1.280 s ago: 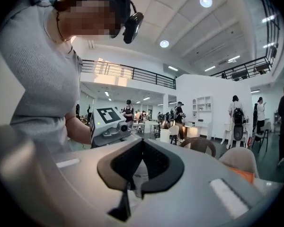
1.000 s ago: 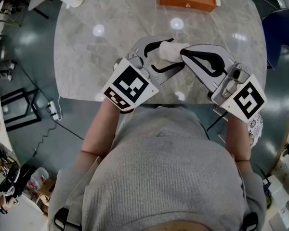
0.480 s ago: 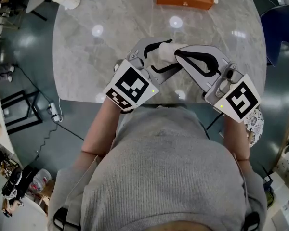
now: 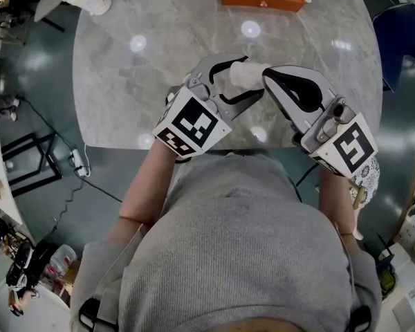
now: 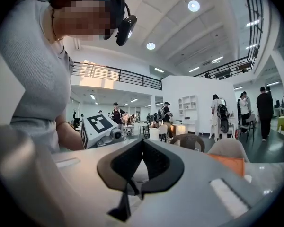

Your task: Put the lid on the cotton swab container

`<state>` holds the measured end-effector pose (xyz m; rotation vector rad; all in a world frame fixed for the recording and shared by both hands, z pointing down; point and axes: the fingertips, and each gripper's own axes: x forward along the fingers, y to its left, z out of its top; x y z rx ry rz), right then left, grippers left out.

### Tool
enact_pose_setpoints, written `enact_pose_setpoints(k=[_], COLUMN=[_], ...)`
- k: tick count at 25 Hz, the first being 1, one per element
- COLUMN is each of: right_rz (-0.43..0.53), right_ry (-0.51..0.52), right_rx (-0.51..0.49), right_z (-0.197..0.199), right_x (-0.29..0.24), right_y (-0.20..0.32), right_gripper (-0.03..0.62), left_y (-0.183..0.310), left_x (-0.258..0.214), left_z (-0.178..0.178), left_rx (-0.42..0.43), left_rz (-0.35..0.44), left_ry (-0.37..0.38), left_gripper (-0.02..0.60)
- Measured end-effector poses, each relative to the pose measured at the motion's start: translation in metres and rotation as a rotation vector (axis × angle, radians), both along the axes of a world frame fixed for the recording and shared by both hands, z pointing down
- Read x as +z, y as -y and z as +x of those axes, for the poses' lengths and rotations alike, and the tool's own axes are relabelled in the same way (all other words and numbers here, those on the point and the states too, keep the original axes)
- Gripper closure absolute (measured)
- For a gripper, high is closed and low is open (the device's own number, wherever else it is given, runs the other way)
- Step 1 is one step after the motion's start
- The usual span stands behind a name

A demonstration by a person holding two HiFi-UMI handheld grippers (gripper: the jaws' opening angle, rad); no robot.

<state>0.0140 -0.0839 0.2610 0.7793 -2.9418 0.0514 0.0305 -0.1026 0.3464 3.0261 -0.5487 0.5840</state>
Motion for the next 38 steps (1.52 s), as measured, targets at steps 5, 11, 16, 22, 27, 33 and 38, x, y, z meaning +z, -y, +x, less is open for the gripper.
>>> enact_pose_setpoints(k=[5, 11, 16, 22, 27, 33, 38], right_rz=[-0.013, -0.025, -0.042, -0.063, -0.078, -0.099, -0.117], right_ry=[0.013, 0.011, 0.015, 0.010, 0.004, -0.012, -0.014], right_rx=[0.053, 0.108, 0.157, 0.202, 0.232, 0.267, 0.287], right_z=[0.015, 0.033, 0.048, 0.056, 0.063, 0.071, 0.075], right_x=[0.002, 0.006, 0.010, 0.018, 0.023, 0.031, 0.037], right_y=[0.002, -0.001, -0.004, -0.010, -0.022, -0.026, -0.029], right_gripper=[0.594, 0.594, 0.594, 0.594, 0.594, 0.594, 0.594], left_y=[0.008, 0.019, 0.026, 0.031, 0.033, 0.039, 0.043], left_x=[0.007, 0.012, 0.021, 0.030, 0.037, 0.060, 0.081], left_z=[0.009, 0.024, 0.036, 0.050, 0.061, 0.068, 0.072], left_rx=[0.006, 0.019, 0.032, 0.064, 0.081, 0.095, 0.080], left_rz=[-0.006, -0.007, -0.010, -0.003, 0.006, -0.004, -0.021], left_ry=[-0.005, -0.019, -0.019, -0.019, -0.017, -0.001, 0.006], left_gripper=[0.307, 0.307, 0.307, 0.307, 0.307, 0.307, 0.307])
